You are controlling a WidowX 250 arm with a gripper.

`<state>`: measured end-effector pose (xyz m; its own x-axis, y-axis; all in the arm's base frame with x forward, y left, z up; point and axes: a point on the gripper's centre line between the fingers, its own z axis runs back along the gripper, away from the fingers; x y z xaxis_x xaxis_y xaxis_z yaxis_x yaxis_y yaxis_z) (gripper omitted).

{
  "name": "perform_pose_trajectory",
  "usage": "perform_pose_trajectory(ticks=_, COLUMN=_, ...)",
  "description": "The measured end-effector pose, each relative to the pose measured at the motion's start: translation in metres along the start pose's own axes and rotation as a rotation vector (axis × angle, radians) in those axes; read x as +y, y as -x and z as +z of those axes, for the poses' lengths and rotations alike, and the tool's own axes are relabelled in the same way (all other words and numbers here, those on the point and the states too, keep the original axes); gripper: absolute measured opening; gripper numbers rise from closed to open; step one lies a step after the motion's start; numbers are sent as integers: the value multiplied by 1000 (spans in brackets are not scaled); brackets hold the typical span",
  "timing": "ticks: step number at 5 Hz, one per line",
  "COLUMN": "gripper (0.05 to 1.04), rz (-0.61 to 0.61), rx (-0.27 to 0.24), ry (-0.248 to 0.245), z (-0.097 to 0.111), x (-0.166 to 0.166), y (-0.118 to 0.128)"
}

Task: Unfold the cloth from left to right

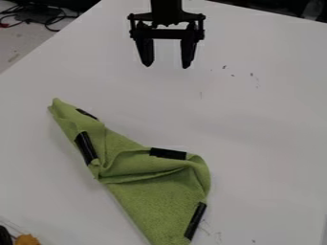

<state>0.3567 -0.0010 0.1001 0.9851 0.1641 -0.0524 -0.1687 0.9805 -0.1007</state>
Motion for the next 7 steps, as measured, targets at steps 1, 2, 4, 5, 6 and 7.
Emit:
perform_pose_trajectory(ticks=1, gripper=1001, rz=20, rx=47, ry=-3, z=-16, x=2, y=3)
perform_pose_trajectory(ticks=2, gripper=1001, rz=167, rx=117, ry=-13, z=-34, x=11, y=28)
perform_pose_trajectory(ticks=4, gripper=1001, rz=372, rx=99, ry=-73, z=-15, x=40, y=95)
perform_pose_trajectory(ticks=5, gripper=1001, rz=581, rx=58, ry=-107, z=-16, x=72, y=121)
perform_pose_trajectory(ticks=6, gripper=1001, rz=745, rx=-18, ry=-60, z=-20, x=91, y=127)
perform_pose_trajectory(ticks=7, gripper=1001, rz=890, rx=-63, ry=-77, z=-23, x=98, y=124)
